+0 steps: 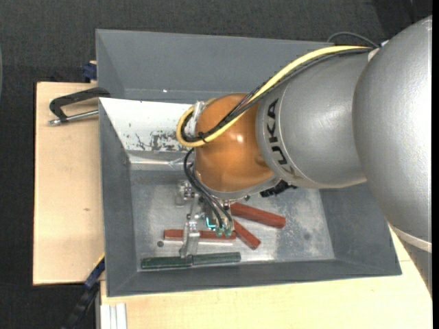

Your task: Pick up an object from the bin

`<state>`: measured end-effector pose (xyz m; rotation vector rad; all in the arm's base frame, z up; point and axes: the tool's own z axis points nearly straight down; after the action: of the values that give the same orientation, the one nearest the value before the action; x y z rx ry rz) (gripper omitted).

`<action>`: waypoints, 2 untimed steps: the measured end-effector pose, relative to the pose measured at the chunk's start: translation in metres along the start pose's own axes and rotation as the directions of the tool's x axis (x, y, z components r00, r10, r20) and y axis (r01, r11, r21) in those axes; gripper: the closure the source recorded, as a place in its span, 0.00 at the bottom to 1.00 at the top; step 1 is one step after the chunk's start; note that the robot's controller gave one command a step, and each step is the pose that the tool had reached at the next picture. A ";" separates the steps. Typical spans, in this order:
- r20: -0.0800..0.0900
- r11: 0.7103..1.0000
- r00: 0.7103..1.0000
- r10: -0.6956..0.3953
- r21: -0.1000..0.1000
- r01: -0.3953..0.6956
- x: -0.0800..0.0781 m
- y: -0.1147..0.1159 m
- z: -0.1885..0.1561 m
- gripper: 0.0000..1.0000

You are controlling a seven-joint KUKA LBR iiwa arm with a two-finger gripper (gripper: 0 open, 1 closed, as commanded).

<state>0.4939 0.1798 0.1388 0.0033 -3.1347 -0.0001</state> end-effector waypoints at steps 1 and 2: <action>0.006 1.000 1.000 0.001 -0.001 -0.001 -0.002 -0.001 -0.003 0.00; 0.015 0.985 0.985 -0.171 -0.002 0.171 -0.006 -0.019 0.037 0.00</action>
Offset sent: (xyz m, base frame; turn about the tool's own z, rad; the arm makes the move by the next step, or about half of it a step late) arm 0.0044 -0.0367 -0.0688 -0.2712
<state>0.4993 0.1605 0.1018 0.2731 -3.1377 -0.0059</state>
